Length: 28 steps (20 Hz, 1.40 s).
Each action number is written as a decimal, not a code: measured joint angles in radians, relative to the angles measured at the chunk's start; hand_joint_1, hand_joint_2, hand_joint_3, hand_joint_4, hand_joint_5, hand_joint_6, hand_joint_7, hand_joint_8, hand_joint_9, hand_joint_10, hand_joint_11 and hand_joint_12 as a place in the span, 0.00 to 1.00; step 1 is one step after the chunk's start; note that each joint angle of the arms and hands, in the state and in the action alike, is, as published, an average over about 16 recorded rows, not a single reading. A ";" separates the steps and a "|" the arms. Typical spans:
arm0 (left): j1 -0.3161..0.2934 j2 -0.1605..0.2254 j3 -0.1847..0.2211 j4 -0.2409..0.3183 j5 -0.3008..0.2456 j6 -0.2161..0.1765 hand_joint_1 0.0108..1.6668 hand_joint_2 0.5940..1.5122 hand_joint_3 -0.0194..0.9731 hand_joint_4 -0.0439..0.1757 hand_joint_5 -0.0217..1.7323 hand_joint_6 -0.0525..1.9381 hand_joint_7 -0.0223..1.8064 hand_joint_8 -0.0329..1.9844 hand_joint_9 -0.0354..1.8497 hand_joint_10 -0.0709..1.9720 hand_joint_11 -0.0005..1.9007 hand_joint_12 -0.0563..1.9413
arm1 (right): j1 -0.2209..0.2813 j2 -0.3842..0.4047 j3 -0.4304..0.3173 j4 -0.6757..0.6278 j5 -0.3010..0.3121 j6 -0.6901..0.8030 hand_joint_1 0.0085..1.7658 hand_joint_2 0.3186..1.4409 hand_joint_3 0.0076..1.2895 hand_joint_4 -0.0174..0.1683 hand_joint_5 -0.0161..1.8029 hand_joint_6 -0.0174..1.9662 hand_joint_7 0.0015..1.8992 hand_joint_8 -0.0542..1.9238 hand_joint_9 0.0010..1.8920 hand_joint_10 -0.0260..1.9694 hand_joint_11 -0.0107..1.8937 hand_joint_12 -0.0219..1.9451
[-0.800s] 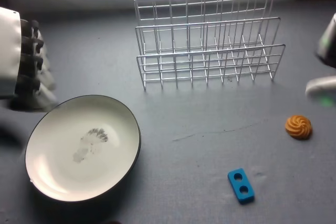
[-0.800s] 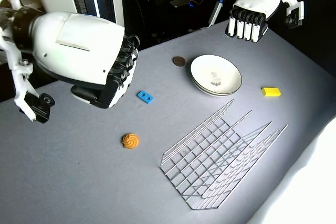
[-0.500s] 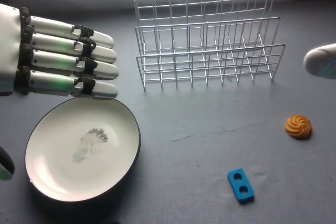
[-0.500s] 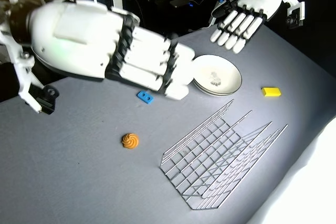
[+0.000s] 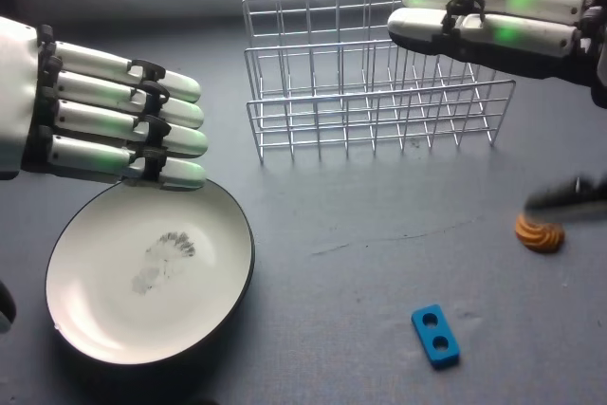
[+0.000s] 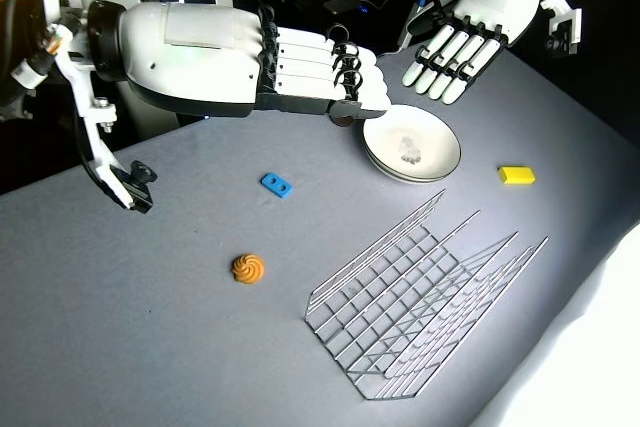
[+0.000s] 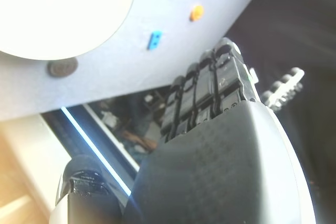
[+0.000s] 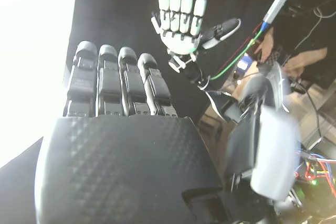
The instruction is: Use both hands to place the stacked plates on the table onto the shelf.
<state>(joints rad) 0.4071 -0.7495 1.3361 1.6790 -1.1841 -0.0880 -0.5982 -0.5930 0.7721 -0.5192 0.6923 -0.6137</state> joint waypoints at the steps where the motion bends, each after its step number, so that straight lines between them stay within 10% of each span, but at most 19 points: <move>1: 0.007 -0.002 0.004 0.004 -0.002 -0.001 0.01 0.42 0.02 0.22 0.02 0.02 0.02 0.01 0.03 0.04 0.01 0.02 | -0.003 -0.001 0.000 0.000 -0.010 -0.018 0.37 0.60 0.02 0.11 0.02 0.02 0.01 0.03 0.01 0.02 0.02 0.01; 8: 0.108 -0.013 0.036 0.000 -0.016 0.023 0.01 0.43 0.02 0.22 0.02 0.02 0.02 0.01 0.03 0.04 0.01 0.02 | 0.002 0.007 -0.011 0.007 -0.106 -0.111 0.65 0.60 0.02 0.10 0.02 0.02 0.01 0.03 0.01 0.02 0.02 0.01; 16: 0.291 -0.040 0.078 -0.056 -0.005 0.104 0.01 0.43 0.02 0.22 0.02 0.02 0.02 0.01 0.03 0.04 0.01 0.02 | 0.025 0.014 -0.053 0.011 -0.200 -0.197 0.70 0.65 0.02 0.10 0.02 0.02 0.01 0.03 0.01 0.02 0.02 0.01; 28: 0.474 -0.106 0.153 -0.119 0.046 0.165 0.01 0.45 0.02 0.21 0.02 0.02 0.02 0.01 0.03 0.04 0.01 0.02 | 0.034 0.023 -0.086 -0.146 -0.106 -0.071 0.71 0.72 0.02 0.11 0.02 0.02 0.01 0.03 0.01 0.02 0.02 0.01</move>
<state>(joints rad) 0.8815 -0.8553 1.4890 1.5597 -1.1381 0.0767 -0.5645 -0.5697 0.6865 -0.6657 0.5861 -0.6847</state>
